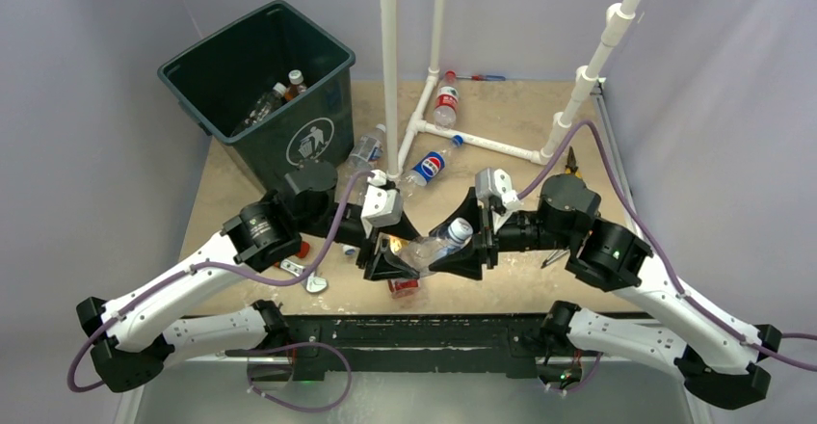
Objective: Put the plastic bottles in the bin
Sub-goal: Pick up the plastic bottle at the center of the board.
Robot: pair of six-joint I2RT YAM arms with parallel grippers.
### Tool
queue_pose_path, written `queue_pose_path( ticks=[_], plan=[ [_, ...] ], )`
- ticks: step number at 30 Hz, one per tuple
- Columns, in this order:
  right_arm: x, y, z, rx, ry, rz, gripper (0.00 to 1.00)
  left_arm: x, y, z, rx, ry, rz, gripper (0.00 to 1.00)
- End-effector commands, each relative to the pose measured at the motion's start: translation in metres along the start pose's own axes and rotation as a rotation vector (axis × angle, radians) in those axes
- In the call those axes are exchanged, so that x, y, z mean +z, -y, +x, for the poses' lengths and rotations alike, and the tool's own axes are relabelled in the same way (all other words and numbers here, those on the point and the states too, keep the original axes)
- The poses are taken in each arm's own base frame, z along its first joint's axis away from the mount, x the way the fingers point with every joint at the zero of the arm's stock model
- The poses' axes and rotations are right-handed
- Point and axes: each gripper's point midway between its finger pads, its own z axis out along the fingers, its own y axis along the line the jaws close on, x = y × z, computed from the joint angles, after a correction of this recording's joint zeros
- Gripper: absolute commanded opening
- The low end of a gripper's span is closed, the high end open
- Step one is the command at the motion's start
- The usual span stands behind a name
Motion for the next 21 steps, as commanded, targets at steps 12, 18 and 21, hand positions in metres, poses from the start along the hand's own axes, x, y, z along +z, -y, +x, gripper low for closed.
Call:
queue_pose_path(
  ticks=[12,18,21],
  plan=[
    [0.009,-0.003,-0.060,-0.111,0.178,-0.045,0.36,0.003,0.021,-0.022,-0.001,0.146,0.080,0.00],
    [0.002,-0.003,-0.062,-0.050,0.266,-0.007,0.91,-0.012,0.024,-0.054,0.049,0.309,0.021,0.00],
    [-0.006,0.000,-0.066,-0.020,0.352,0.035,0.98,-0.020,0.026,-0.071,0.072,0.404,-0.004,0.00]
  ],
)
